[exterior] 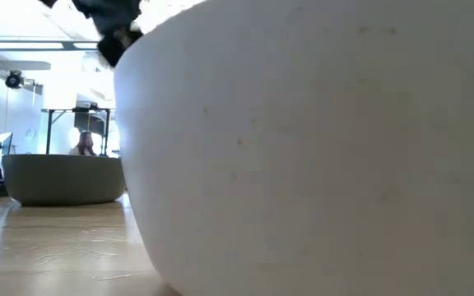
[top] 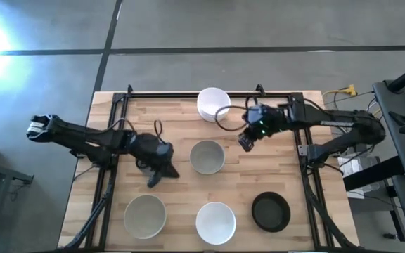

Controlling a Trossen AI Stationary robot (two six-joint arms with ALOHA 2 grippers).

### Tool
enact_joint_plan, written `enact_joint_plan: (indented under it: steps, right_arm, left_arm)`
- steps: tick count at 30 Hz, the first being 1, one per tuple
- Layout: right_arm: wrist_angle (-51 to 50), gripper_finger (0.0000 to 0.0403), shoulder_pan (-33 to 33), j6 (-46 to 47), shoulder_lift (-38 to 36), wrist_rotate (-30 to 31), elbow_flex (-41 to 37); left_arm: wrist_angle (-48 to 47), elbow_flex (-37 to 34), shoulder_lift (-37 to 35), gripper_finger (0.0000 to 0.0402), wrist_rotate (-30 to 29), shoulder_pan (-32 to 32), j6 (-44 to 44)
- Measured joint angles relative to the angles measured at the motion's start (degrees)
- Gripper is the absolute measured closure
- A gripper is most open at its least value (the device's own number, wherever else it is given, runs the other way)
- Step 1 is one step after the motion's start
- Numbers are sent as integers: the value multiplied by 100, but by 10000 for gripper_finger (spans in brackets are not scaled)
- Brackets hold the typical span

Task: Nest bowls inside each other
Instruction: Stack the white bowl on the stacked white bowl

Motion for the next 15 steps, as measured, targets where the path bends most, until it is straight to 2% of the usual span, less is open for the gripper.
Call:
enact_joint_plan:
  steps: [5,11,15]
  right_arm:
    - [654,394,268,693,-524,-1,-897]
    - [887,394,513,1360,-885,-5,-1634]
    - [969,394,736,1451,-1093,-7,-1908]
  left_arm:
    - [35,521,666,402,-490,-366,259]
    - [18,1181,1626,402,-327,-378,417]
    - [15,1474,2238,401,-251,-378,-168]
